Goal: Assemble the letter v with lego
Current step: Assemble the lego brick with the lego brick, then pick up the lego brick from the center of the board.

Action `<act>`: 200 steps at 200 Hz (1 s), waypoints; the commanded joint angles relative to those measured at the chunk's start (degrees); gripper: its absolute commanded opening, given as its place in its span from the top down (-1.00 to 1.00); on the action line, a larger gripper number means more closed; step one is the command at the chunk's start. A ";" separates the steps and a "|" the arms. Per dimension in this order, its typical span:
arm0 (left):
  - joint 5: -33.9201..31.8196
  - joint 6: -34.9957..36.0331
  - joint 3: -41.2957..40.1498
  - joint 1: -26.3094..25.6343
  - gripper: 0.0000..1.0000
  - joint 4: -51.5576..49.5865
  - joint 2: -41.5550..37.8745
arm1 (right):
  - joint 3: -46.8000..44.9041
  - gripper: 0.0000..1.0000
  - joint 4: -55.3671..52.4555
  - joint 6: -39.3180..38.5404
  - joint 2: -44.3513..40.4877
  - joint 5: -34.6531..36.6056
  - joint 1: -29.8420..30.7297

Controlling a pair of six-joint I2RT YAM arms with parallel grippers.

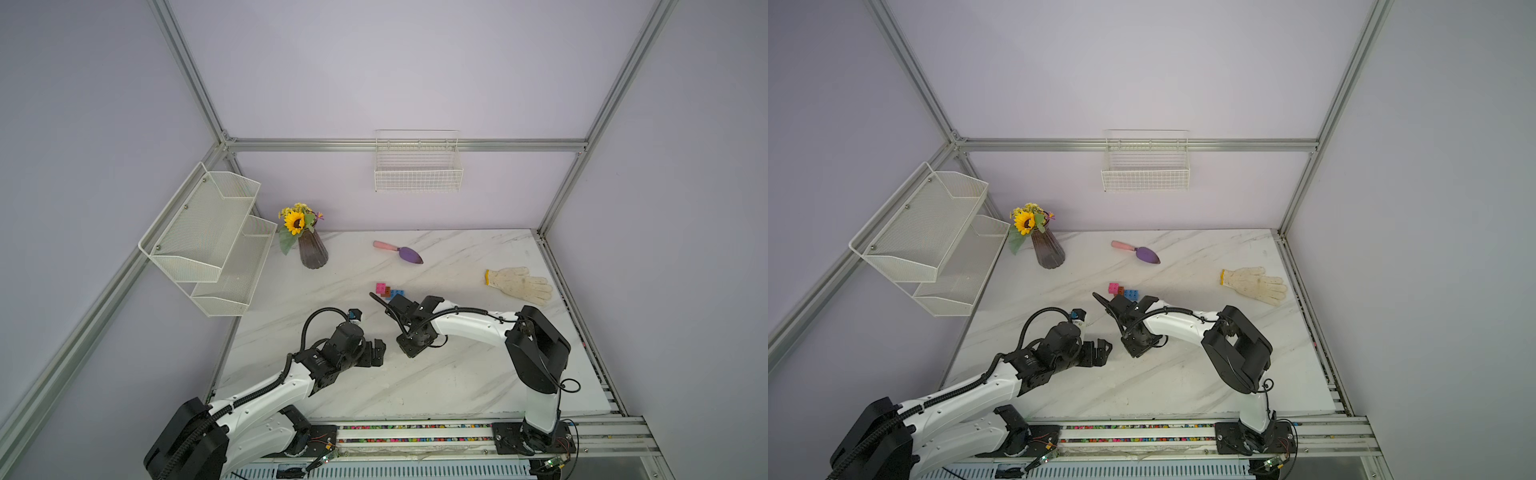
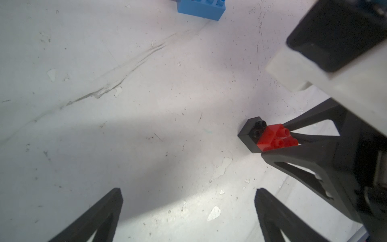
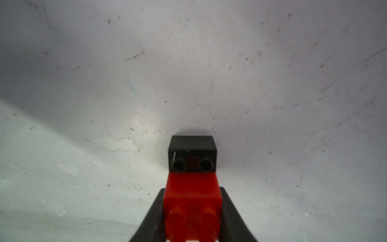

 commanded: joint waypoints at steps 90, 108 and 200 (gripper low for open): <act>-1.69 -0.36 1.46 0.35 -1.00 -0.60 -0.64 | 6.91 0.09 -5.94 0.88 7.14 4.49 -0.26; -1.54 -0.39 1.80 0.33 -1.00 -1.05 -0.55 | 7.45 -0.07 -5.02 1.37 6.57 6.02 -0.24; -1.94 -0.74 2.22 0.31 -1.00 -2.08 0.47 | -5.62 -0.58 11.08 5.51 -4.96 8.47 -0.26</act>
